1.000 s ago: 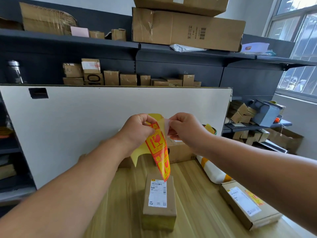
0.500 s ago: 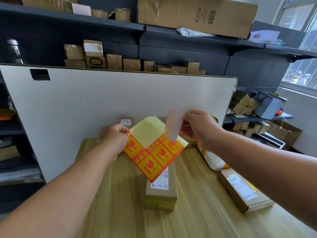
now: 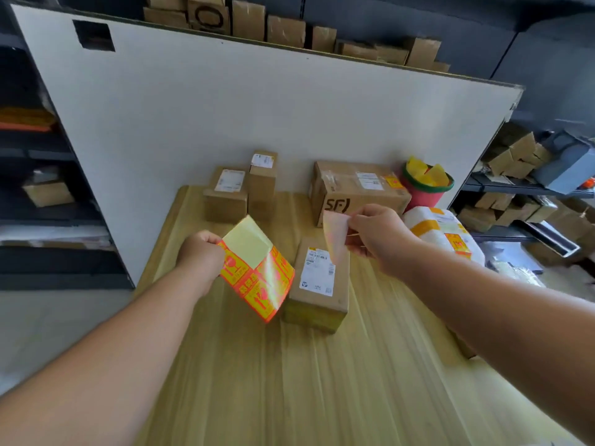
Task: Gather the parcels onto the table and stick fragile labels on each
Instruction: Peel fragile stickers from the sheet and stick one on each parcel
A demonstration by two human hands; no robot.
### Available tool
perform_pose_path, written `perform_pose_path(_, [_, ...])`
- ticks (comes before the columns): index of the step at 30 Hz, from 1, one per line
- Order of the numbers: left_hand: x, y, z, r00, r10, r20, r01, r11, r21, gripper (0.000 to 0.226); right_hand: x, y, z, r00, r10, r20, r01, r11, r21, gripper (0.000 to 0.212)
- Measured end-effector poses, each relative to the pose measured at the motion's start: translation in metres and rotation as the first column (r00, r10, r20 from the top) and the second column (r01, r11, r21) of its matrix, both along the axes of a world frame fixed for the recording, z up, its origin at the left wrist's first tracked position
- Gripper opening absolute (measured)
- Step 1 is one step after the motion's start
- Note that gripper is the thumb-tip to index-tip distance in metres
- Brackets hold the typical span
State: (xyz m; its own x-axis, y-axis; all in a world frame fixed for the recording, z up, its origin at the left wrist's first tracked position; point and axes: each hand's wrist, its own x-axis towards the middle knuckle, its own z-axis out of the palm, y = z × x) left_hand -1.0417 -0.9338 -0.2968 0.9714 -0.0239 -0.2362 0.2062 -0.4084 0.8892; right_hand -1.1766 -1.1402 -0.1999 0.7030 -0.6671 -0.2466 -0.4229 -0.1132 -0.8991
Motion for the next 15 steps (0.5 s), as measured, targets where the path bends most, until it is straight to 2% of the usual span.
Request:
perform_pose_path(7, [-0.006, 0.023, -0.069, 0.970, 0.219, -0.105, -0.206, 0.971, 0.121, 0.021, 0.007, -0.006, -0.047, 0.996, 0.013, -0.092, -0.008, 0.998, 0.055, 0.018])
perform_pose_path(12, [-0.013, 0.029, -0.100, 0.961, 0.172, -0.215, -0.134, 0.975, 0.179, 0.025, 0.012, -0.009, -0.065, 0.992, 0.042, -0.116, -0.033, 0.997, 0.074, 0.019])
perform_pose_path(15, [-0.024, 0.025, -0.099, 0.951, 0.137, -0.275, -0.037, 0.939, 0.342, 0.027, 0.013, -0.006, -0.070, 0.989, 0.055, -0.140, -0.046, 0.996, 0.071, 0.019])
